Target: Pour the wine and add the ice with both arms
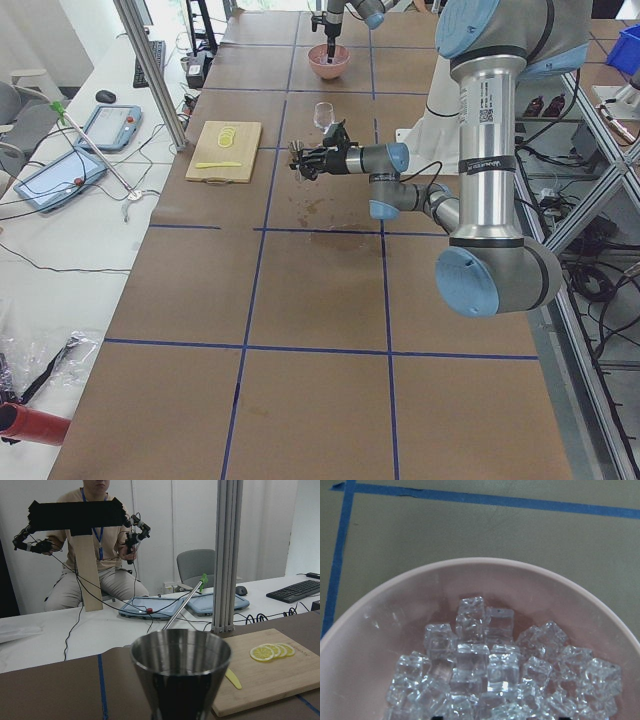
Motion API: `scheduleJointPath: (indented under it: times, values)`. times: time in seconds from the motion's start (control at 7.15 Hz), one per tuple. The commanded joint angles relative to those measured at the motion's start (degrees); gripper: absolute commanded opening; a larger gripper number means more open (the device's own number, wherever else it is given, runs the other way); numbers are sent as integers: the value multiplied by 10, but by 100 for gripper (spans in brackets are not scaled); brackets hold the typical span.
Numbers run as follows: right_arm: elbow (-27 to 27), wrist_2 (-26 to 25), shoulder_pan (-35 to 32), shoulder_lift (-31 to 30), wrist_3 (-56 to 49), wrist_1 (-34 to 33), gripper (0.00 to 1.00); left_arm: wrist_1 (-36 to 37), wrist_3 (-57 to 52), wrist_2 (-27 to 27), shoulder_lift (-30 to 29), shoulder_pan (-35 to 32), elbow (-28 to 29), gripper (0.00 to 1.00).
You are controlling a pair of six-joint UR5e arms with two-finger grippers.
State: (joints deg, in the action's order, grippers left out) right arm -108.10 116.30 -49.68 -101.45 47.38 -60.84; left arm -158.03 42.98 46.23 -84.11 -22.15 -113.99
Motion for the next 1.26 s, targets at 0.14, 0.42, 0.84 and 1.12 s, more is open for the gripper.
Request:
scheduleJointPath:
  times: [0.14, 0.42, 0.84, 1.12]
  values:
    - [-1, 9, -1, -3, -1, -1, 71, -1, 0, 0, -1, 0, 1, 0]
    - [0, 9, -2, -6, -2, -1, 65, -1, 1, 0, -1, 0, 3, 0]
    - [0, 9, -2, -7, -4, -2, 46, -3, 5, -1, 0, 0, 13, 0]
    - [-1, 9, -3, -7, -5, -2, 32, -3, 6, -1, 0, 0, 18, 0]
